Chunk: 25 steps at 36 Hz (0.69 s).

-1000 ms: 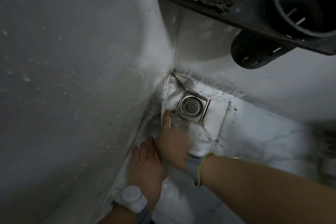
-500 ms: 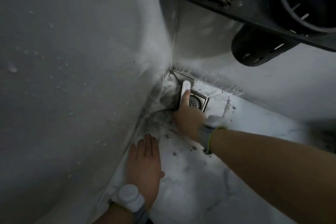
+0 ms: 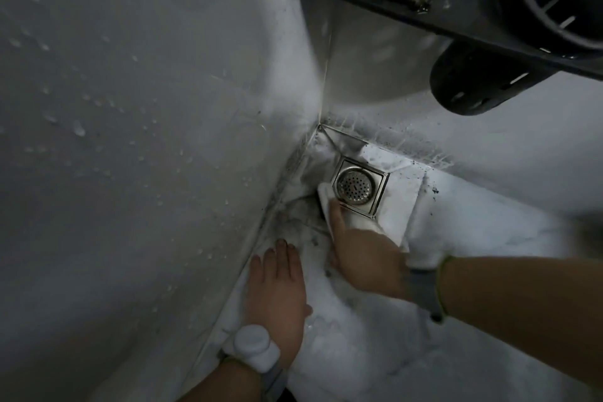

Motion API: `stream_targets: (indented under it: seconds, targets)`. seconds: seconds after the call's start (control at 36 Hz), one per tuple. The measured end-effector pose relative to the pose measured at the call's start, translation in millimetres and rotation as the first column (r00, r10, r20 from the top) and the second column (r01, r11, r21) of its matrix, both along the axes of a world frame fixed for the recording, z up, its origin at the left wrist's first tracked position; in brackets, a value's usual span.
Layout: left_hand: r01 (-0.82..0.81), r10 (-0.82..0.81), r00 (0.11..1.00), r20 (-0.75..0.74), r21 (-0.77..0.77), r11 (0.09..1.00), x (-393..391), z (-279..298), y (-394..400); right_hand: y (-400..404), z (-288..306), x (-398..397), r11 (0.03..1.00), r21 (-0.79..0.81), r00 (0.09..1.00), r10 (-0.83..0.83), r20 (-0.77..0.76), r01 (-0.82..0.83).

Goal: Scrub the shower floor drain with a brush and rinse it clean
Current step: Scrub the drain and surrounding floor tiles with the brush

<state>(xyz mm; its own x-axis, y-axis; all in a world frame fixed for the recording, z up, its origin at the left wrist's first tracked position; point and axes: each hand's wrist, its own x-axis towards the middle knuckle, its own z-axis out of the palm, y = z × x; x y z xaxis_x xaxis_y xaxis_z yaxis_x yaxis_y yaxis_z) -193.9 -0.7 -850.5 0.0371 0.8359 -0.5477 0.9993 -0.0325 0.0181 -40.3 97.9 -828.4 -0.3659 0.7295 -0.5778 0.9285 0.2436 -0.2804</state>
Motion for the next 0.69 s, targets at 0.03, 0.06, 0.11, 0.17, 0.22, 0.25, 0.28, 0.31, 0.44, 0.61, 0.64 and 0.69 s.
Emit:
stream_targets:
  seconds: [0.03,0.06,0.11,0.17,0.22,0.25,0.28,0.31,0.44,0.61,0.64,0.69]
  targets:
    - [0.003,-0.003,1.000,-0.002,-0.009,1.000,0,1,-1,1,1,-3,1.000,0.030,1.000,0.003,0.018,-0.004]
    - [0.005,-0.005,1.000,-0.007,-0.009,1.000,0,2,0,11,0,-6,0.997,0.059,0.997,-0.051,0.057,0.047]
    - [-0.001,0.001,1.000,-0.012,-0.019,1.000,0,4,0,49,7,-14,0.981,0.087,0.979,-0.179,0.099,0.171]
    - [-0.015,0.015,1.000,-0.007,-0.014,1.000,1,4,0,71,15,-21,0.972,0.113,0.971,-0.217,0.104,0.205]
    - [-0.032,0.032,0.999,0.002,-0.006,0.999,1,3,0,65,19,-20,0.987,0.149,0.973,-0.092,0.212,0.061]
    - [-0.032,0.032,0.999,0.005,-0.012,0.999,1,3,0,55,19,-17,0.986,0.158,0.978,-0.091,0.189,0.061]
    - [-0.027,0.027,1.000,0.001,-0.015,1.000,1,3,-1,42,18,-12,0.991,0.123,0.981,-0.077,0.178,0.055]
    - [-0.021,0.021,1.000,-0.005,-0.011,1.000,1,4,-1,29,15,-6,0.993,0.119,0.988,-0.039,0.149,0.021]
    - [0.013,-0.014,1.000,-0.027,-0.023,1.000,0,7,1,14,28,52,0.975,0.012,0.970,0.218,0.109,-0.221]
    - [-0.005,0.005,1.000,-0.007,-0.031,1.000,-1,11,3,64,44,96,0.974,0.194,0.968,0.068,0.243,-0.117]
    - [-0.003,0.002,1.000,-0.010,-0.026,1.000,0,11,3,68,44,103,0.981,0.185,0.969,0.010,0.248,-0.057]
    - [-0.003,0.002,1.000,-0.015,-0.031,1.000,-1,12,2,69,41,114,0.979,0.020,0.968,-0.204,0.144,0.203]
